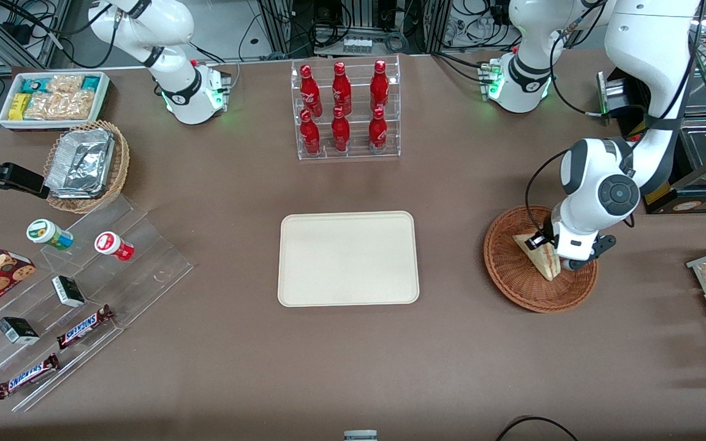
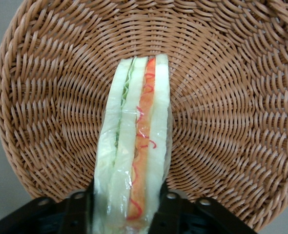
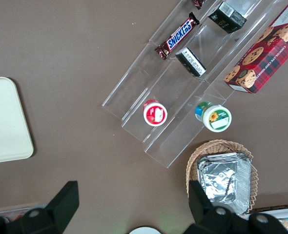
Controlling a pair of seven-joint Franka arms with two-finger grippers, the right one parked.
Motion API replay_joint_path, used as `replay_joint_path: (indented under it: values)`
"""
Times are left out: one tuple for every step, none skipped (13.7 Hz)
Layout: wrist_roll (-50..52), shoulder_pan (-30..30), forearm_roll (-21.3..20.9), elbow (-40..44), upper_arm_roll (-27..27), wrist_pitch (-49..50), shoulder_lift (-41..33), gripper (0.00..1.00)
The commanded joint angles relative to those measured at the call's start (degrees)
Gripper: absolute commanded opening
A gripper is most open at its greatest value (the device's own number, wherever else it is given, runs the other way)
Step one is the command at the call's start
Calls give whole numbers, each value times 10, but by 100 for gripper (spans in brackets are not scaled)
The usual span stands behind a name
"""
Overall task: Place sandwich from basket to tray
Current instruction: 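Close the left gripper on the sandwich's upright edge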
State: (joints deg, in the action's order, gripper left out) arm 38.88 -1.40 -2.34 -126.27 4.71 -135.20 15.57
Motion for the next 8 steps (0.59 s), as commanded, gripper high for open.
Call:
replay_joint_path:
  values:
    - [8,-2,-6,4,-1,21,-13,0]
    - [8,-2,-6,12,-1,39,-16,0]
    - [8,-3,-6,29,0,60,-16,0]
    - [8,-3,-6,45,0,83,-18,0]
    - [8,-4,-6,65,1,111,-20,0]
    - [8,-11,-6,86,2,140,-21,0]
    - [8,-22,-6,110,3,171,-23,0]
    - [7,-30,-6,131,3,198,-24,0]
